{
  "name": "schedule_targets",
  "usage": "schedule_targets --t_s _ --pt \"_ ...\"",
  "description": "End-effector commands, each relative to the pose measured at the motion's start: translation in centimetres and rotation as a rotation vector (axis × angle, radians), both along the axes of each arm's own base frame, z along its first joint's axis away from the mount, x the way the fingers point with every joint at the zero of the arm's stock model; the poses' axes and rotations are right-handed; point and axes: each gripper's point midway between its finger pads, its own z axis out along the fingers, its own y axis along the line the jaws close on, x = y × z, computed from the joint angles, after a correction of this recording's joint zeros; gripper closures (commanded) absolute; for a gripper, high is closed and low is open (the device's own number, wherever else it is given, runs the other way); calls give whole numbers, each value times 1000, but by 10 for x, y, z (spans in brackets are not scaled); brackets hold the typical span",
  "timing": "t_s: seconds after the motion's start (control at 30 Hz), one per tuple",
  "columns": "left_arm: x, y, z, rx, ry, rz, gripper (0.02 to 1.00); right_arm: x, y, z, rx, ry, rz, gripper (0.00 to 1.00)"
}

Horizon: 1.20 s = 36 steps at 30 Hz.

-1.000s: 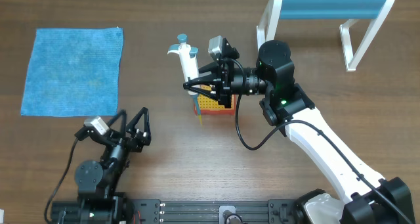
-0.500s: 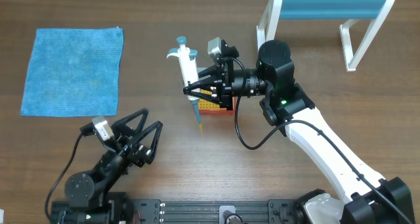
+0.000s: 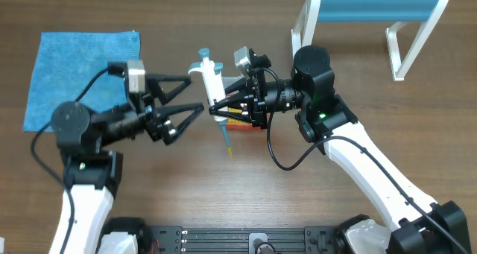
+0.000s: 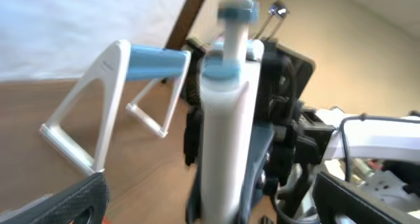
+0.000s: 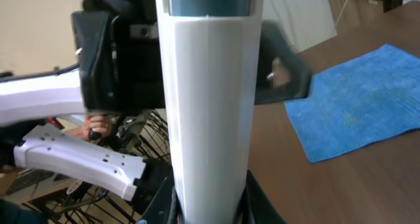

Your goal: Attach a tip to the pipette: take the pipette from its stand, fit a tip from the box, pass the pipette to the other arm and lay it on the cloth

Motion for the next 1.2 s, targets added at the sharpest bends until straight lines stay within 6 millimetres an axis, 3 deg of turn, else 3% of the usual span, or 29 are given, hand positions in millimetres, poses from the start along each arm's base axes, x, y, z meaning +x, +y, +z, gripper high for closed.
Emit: schedule_targets --t_s 0.03,0.13,0.47,0.63,0.87,1.03,1.2 --pt "7 -7 13 -58 45 -93 20 -7 -2 13 19 -16 34 925" --pt "4 -14 27 -68 -70 -106 23 -12 6 10 14 -8 52 925" --pt "4 -17 28 -90 -26 -108 23 -12 19 12 28 -52 32 925" --pt "-6 -31 28 -93 -19 -163 25 -13 21 12 28 -53 35 923" --pt "-5 -31 29 -90 -36 -156 371 -13 21 12 28 -52 34 923" --pt "-5 -31 29 -91 -36 -156 855 -3 22 11 22 -55 -22 923" --pt "-4 -31 29 -92 -35 -153 991 -3 22 11 22 -55 -25 923"
